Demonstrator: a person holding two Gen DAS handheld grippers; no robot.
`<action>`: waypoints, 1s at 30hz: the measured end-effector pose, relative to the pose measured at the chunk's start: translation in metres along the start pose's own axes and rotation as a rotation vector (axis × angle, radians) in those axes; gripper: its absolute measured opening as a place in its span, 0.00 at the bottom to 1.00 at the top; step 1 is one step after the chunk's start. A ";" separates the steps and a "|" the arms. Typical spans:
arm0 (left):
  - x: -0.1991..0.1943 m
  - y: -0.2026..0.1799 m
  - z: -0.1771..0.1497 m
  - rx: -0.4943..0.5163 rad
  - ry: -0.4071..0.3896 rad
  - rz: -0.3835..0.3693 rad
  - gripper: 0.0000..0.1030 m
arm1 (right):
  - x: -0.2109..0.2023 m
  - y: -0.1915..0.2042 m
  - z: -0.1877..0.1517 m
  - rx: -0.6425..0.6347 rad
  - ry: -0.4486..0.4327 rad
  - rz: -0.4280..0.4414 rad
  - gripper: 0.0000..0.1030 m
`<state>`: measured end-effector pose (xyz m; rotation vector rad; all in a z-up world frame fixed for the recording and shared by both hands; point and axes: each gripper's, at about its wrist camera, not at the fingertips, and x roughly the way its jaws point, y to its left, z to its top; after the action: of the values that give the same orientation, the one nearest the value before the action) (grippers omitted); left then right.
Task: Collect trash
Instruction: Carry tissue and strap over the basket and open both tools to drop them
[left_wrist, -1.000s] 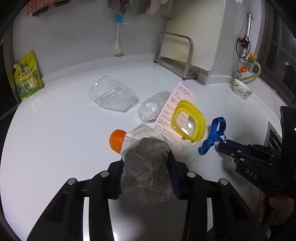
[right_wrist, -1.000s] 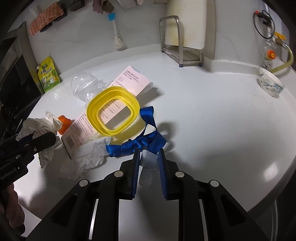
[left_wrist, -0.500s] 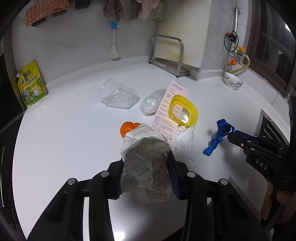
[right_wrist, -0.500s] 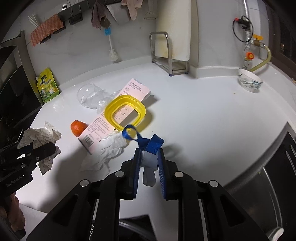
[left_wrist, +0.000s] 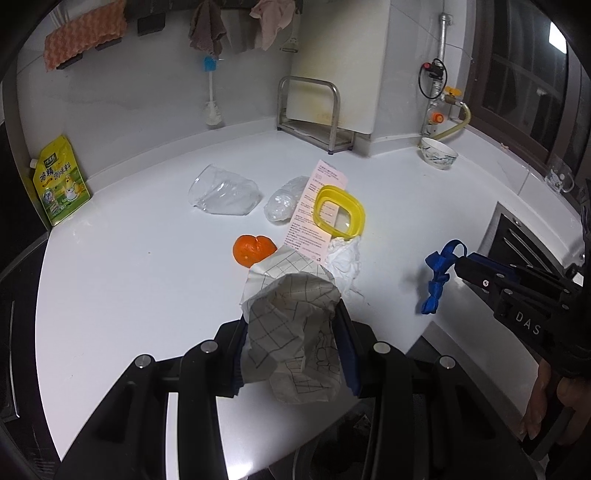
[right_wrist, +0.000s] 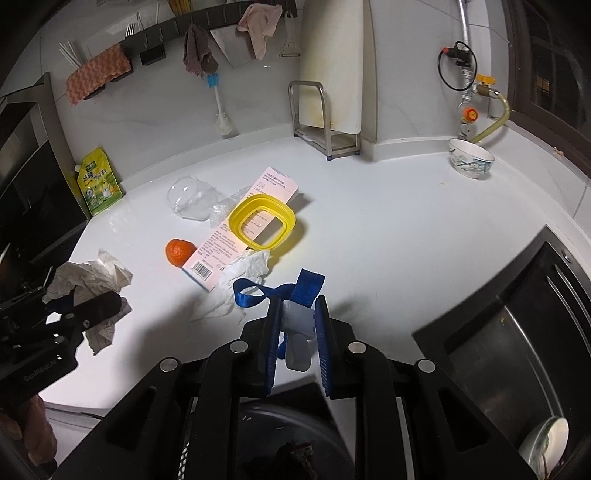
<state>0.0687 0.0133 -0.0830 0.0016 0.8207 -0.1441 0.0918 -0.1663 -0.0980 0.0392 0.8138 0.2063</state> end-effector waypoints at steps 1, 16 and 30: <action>-0.003 -0.002 -0.002 0.007 0.000 -0.007 0.39 | -0.005 0.001 -0.002 0.005 -0.003 -0.002 0.18; -0.038 -0.032 -0.050 0.112 0.077 -0.082 0.39 | -0.066 0.019 -0.071 0.086 0.067 -0.018 0.18; -0.034 -0.054 -0.093 0.163 0.150 -0.121 0.39 | -0.068 0.022 -0.143 0.129 0.190 -0.027 0.18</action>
<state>-0.0290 -0.0304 -0.1190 0.1177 0.9576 -0.3279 -0.0607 -0.1644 -0.1448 0.1315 1.0159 0.1325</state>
